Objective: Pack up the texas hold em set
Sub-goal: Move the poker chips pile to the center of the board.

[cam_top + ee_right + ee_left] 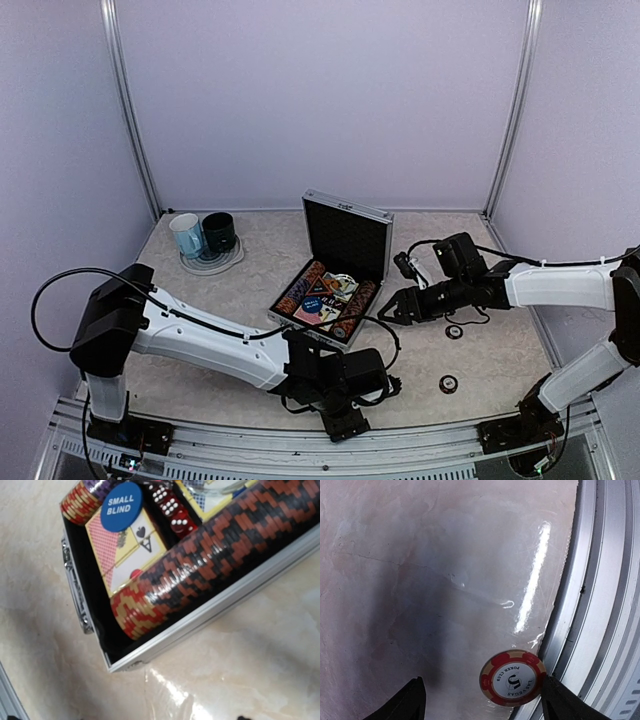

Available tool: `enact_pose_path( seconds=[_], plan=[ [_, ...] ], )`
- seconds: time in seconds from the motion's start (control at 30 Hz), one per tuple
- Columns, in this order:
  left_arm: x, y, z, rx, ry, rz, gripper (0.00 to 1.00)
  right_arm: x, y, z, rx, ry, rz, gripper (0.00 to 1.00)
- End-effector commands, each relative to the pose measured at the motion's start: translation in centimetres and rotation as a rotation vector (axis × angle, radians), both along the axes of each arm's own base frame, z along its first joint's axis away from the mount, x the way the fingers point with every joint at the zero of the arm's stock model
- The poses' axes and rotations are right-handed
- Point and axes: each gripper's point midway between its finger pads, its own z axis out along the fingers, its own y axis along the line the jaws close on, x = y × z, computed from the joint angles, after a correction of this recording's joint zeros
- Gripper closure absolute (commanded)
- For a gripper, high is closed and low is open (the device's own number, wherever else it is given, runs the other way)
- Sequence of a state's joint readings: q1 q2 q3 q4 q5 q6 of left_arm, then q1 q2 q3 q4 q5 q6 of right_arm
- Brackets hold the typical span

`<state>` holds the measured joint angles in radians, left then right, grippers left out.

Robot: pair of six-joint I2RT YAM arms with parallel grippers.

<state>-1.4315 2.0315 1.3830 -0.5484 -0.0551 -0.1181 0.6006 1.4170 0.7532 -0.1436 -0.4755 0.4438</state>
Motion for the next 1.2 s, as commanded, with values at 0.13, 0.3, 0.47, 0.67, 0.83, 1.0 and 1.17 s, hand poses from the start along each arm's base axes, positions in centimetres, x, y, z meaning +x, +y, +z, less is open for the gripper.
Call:
enact_pose_path(
  seconds=[0.13, 0.3, 0.47, 0.67, 0.83, 1.0, 1.17],
  plan=[
    [-0.5, -0.8, -0.3, 0.013, -0.008, -0.030, 0.22, -0.1, 0.1, -0.2, 0.017, 0.003, 0.009, 0.36],
    [-0.5, -0.7, -0.7, 0.025, -0.009, -0.023, 0.25, -0.2, 0.1, -0.2, 0.021, 0.004, 0.014, 0.36],
    [0.0, -0.5, -0.7, 0.028, -0.026, -0.005, 0.28, -0.3, 0.1, -0.2, 0.028, 0.005, 0.013, 0.36],
    [2.4, 0.7, -1.0, 0.025, -0.024, 0.090, 0.35, -0.4, 0.1, -0.1, 0.032, 0.005, 0.015, 0.36],
    [3.8, 1.7, -1.1, 0.021, -0.021, 0.146, 0.37, -0.4, 0.2, -0.3, 0.034, 0.011, 0.017, 0.36],
    [4.8, 2.3, -1.0, 0.022, -0.024, 0.170, 0.38, -0.4, 0.3, -0.5, 0.034, 0.016, 0.019, 0.36],
    [4.7, 2.0, -0.5, 0.005, -0.017, 0.157, 0.36, -0.4, 0.4, -0.5, 0.035, 0.018, 0.022, 0.36]
  ],
)
